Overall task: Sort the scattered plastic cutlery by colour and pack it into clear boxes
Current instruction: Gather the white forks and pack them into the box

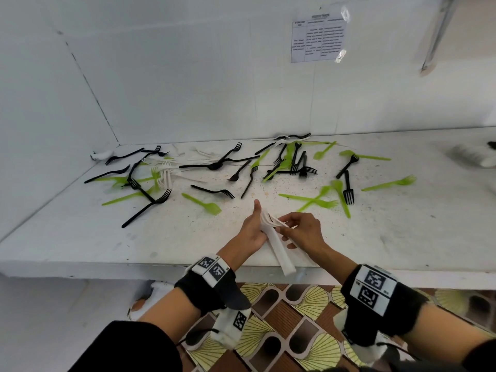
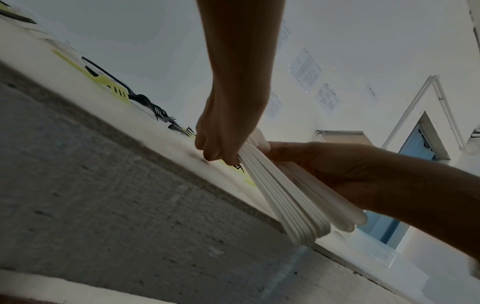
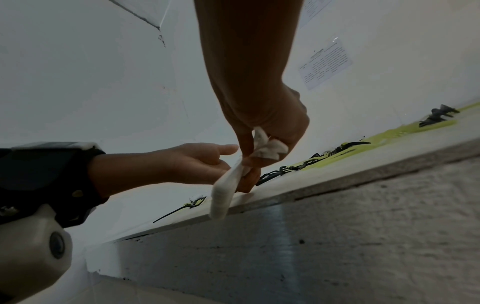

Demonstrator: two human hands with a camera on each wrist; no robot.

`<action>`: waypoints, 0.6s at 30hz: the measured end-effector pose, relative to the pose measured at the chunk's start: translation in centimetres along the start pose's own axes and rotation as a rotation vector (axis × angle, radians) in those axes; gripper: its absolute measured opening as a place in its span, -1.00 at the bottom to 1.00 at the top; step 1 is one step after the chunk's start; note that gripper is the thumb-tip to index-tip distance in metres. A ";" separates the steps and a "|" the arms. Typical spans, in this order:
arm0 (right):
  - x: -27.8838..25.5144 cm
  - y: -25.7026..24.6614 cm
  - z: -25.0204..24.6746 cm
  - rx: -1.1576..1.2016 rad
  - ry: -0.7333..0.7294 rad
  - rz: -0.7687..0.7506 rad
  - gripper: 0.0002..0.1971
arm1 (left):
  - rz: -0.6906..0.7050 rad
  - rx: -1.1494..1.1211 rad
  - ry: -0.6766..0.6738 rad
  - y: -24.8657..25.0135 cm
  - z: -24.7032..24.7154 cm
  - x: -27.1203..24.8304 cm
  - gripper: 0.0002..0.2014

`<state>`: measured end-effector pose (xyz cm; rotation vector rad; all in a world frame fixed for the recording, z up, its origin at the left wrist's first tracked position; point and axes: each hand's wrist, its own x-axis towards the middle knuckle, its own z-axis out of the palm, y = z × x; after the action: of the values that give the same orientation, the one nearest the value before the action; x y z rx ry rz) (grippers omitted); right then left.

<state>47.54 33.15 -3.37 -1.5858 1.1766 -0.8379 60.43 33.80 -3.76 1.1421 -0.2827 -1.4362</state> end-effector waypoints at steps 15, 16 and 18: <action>0.0 -0.4 0.0 0.122 -0.025 0.072 -0.83 | 0.044 -0.039 -0.030 0.1 -0.2 -0.8 -0.77; 0.1 -0.4 -0.1 0.117 -0.019 0.080 -0.83 | 0.052 -0.042 -0.043 0.1 -0.2 -0.9 -0.79; 0.2 -0.4 -0.1 0.084 -0.006 0.074 -0.84 | 0.070 -0.030 -0.056 0.0 -0.1 -0.9 -0.81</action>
<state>47.65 32.95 -2.91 -1.4673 1.1733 -0.8234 60.34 34.68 -3.39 1.0589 -0.3361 -1.4083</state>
